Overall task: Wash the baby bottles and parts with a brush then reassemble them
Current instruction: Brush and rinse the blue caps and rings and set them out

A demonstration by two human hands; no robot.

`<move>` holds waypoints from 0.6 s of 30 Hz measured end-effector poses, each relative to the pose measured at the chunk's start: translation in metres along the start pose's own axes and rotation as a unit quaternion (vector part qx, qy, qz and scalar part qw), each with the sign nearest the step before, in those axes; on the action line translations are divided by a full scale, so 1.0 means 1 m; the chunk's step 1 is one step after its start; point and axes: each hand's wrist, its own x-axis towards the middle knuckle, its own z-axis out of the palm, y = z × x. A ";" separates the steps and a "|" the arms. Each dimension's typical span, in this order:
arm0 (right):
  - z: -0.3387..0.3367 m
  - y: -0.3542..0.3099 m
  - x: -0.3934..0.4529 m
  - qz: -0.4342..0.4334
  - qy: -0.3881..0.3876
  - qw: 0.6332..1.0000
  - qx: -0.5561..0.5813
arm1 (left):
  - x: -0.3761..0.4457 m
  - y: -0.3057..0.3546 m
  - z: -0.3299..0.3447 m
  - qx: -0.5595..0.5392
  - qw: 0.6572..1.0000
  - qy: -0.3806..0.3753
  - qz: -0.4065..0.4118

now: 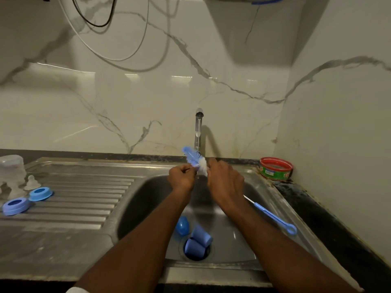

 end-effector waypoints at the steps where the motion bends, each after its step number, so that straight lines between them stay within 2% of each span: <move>1: 0.000 -0.001 -0.001 0.000 -0.003 1.000 -0.008 | 0.002 0.000 -0.002 -0.011 1.000 0.027 -0.009; 7: -0.003 0.004 -0.002 -0.008 -0.031 0.999 -0.016 | 0.011 0.003 -0.012 -0.018 0.995 0.098 -0.013; 10: -0.003 0.007 -0.004 0.000 -0.039 0.999 0.005 | 0.013 0.003 -0.014 -0.002 0.995 0.104 -0.010; 13: -0.005 0.007 -0.002 0.005 0.009 1.000 0.004 | 0.014 0.000 -0.013 0.058 0.994 0.088 0.012; 15: -0.004 0.005 -0.002 -0.002 0.012 1.000 -0.002 | 0.009 0.000 -0.010 0.091 0.994 0.052 0.035; 18: -0.001 0.007 -0.001 0.006 0.019 1.000 0.016 | 0.002 0.003 -0.007 0.173 0.975 -0.012 0.142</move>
